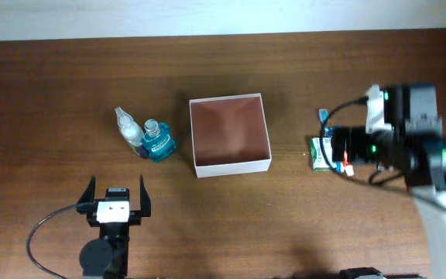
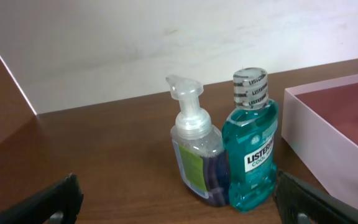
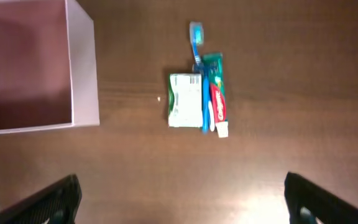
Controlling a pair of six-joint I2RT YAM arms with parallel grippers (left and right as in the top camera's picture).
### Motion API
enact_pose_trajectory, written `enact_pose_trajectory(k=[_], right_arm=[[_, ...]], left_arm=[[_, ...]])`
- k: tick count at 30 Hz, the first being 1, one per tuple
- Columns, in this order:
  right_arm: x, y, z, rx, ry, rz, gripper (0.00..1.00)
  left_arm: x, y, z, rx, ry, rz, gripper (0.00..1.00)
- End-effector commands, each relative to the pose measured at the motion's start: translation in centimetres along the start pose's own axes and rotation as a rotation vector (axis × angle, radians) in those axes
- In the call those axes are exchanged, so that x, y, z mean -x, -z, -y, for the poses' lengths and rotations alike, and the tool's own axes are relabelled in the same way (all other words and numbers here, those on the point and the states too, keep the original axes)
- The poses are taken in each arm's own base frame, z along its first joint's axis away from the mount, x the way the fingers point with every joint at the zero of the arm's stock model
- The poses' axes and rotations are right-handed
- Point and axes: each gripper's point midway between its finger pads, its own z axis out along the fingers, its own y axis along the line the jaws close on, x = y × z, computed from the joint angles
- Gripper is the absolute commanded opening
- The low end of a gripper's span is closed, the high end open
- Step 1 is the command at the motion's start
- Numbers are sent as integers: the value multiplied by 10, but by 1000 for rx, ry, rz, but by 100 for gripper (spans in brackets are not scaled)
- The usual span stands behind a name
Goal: Pack container
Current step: 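Move the right gripper over the toothpaste, razor and soap group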
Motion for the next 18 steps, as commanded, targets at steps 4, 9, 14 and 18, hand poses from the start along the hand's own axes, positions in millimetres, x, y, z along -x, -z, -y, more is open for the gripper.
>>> enact_pose_trajectory(k=[4,9,14,18], right_arm=[[-4,-35,-3,5,-5,-164,99],[-8,-65,-6,10,-4,-268,93],[-8,-89,-6,7,-5,-318,75],[-9,-106,-6,4,-8,-356,68]], left_arm=[[-1,0,1,-5,-15,2,100],[-1,0,1,-5,-15,2,100],[-1,0,1,-5,-15,2,100],[-1,0,1,-5,-15,2,99]])
